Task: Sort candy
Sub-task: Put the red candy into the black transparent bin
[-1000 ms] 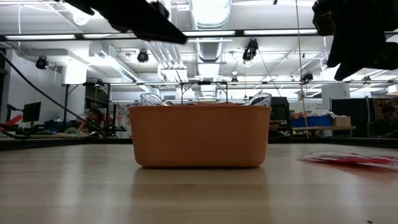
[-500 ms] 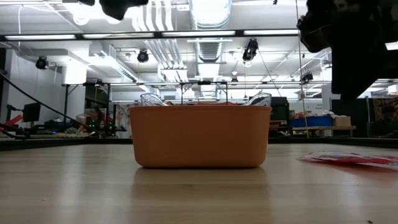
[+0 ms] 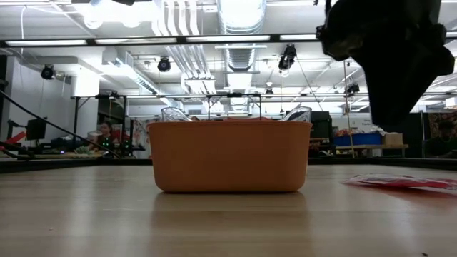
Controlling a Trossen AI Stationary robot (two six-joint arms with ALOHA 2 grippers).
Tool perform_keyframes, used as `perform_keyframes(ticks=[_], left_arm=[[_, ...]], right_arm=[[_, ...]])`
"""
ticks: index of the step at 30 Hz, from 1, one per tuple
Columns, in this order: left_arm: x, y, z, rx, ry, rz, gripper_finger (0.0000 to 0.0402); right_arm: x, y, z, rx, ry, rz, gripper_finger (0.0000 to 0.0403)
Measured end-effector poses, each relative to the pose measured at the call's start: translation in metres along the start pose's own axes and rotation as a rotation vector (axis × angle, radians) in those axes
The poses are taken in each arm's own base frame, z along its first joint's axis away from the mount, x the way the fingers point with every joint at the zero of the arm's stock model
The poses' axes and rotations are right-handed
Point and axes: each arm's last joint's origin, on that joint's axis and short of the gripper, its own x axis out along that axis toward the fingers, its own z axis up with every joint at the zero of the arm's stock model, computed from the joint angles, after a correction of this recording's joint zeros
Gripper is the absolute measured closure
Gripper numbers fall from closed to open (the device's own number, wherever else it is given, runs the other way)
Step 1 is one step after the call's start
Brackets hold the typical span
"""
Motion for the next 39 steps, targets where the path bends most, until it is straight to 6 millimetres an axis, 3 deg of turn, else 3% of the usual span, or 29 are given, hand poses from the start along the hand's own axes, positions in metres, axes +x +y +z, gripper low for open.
perform_keyframes(ticks=[12,20,26,36,39], left_arm=[[0.007,-0.003,-0.003,0.095,0.025,-0.007,0.0255],[0.007,-0.003,-0.003,0.113,0.023,-0.006,0.0255],[0.007,-0.003,-0.003,0.112,0.021,-0.005,0.0255],[0.007,-0.003,-0.003,0.083,0.018,-0.004,0.0255],[0.007,-0.003,-0.003,0.068,0.018,-0.004,0.0255]], right_arm=[[0.034,0.022,-0.003,0.034,0.091,-0.070,0.0140],[0.056,0.023,-0.006,0.022,0.110,-0.137,0.0129],[0.059,0.021,-0.007,0.022,0.111,-0.144,0.0181],[0.065,0.015,-0.009,0.011,0.111,-0.162,0.0352],[0.066,0.012,-0.009,-0.002,0.114,-0.171,0.0385]])
